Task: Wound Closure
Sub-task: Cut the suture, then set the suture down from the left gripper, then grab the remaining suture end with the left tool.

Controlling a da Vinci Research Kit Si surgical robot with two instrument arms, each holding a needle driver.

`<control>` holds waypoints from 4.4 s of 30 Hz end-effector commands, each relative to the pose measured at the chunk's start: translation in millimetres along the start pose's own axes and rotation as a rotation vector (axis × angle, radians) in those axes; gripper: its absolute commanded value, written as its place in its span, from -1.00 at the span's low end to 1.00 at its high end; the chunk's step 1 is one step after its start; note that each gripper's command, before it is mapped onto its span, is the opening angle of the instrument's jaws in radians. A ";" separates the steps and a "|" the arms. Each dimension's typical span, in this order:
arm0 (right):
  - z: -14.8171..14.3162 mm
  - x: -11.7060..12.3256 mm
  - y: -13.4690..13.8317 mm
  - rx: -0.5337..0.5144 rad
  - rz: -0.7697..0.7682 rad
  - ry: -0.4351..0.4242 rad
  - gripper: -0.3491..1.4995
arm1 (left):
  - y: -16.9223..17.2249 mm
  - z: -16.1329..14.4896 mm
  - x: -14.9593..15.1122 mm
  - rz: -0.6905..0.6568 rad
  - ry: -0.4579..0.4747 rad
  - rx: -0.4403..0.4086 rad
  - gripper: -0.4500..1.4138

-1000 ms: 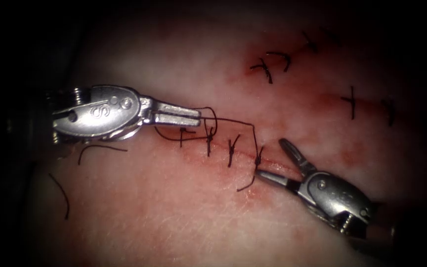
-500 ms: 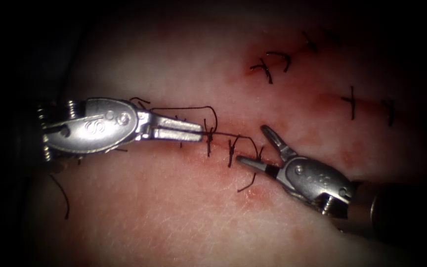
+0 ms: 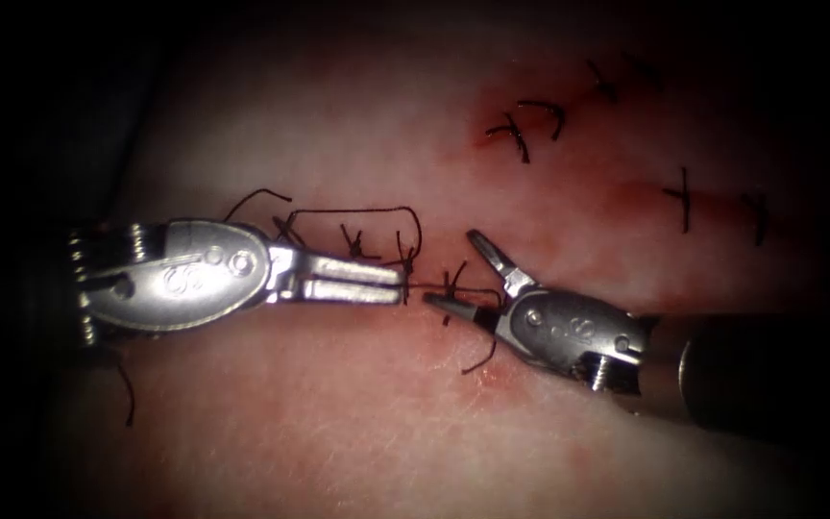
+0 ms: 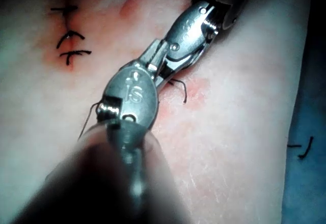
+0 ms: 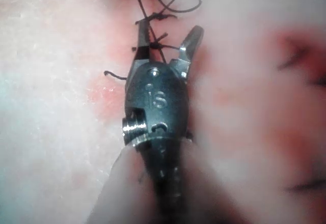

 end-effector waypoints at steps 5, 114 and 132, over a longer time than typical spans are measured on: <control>1.3 -0.6 -0.6 0.000 -0.019 -0.002 0.62 | 0.5 0.8 0.1 0.014 -0.001 0.000 -1.00; -9.4 0.7 3.9 0.086 -0.216 0.099 0.84 | 5.3 13.0 -18.3 -0.259 -0.294 0.357 -0.24; -9.2 0.4 2.7 0.106 -0.310 0.077 0.73 | 4.6 12.9 -19.6 -0.269 -0.270 0.261 -1.00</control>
